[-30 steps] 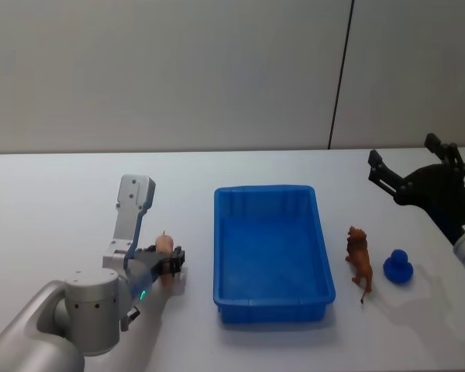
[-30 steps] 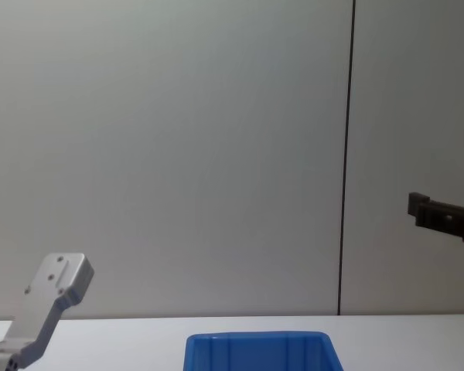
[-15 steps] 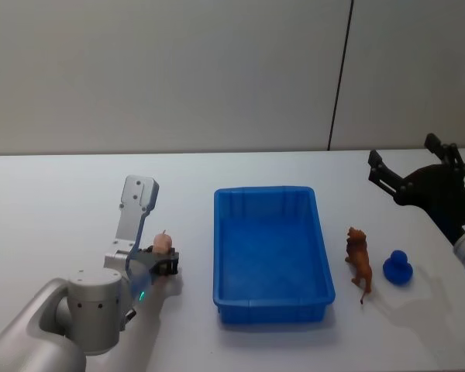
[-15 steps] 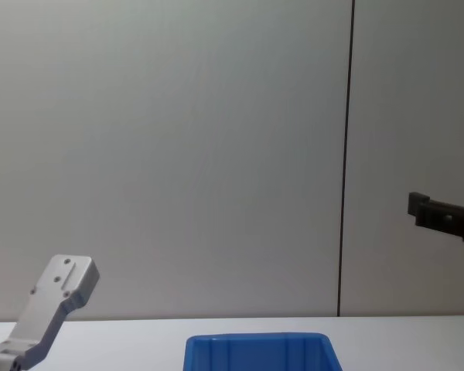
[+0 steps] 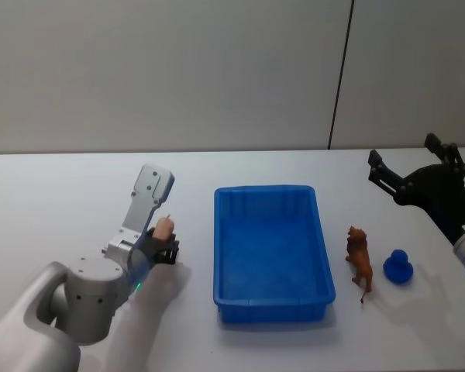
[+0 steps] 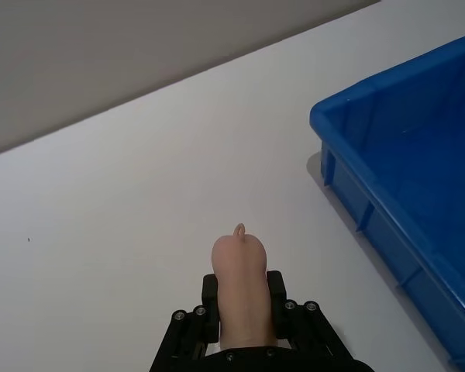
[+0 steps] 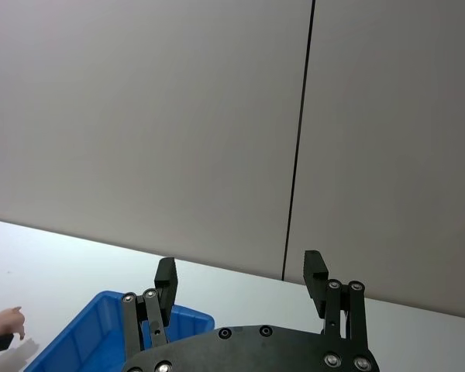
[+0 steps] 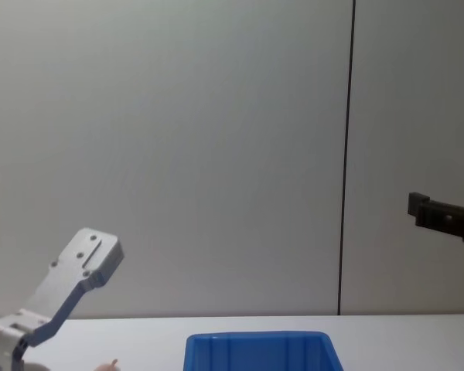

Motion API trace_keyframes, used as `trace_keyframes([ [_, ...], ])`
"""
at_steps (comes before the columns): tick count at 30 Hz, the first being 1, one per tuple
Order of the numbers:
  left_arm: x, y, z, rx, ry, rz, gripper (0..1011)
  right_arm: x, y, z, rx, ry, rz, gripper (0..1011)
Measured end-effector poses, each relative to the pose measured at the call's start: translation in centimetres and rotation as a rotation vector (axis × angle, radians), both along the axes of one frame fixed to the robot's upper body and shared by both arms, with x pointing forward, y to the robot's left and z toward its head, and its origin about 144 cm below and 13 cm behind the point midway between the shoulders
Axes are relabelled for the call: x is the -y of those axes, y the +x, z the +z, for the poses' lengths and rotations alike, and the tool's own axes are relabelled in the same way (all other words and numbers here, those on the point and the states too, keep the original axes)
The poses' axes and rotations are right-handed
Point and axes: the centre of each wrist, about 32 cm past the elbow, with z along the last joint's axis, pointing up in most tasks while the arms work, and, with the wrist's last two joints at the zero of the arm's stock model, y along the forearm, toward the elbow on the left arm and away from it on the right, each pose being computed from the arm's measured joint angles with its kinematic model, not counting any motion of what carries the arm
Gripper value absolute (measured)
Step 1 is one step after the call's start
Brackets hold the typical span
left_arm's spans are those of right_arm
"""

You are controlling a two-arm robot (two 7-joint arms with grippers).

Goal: Pick up the two dolls from the table and place them into the box.

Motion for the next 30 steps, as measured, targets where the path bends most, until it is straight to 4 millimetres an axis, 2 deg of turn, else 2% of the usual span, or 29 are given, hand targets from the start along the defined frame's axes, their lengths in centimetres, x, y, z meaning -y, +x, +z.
trace_keyframes([
  [12,-0.2,0.1,1.4,0.142,0.034,-0.117,375,0.0,0.0,0.0,0.000,0.000,0.000,1001],
  [30,-0.6,1.1,3.0,0.350,-0.079,-0.351,375,0.0,0.0,0.0,0.000,0.000,0.000,1001],
])
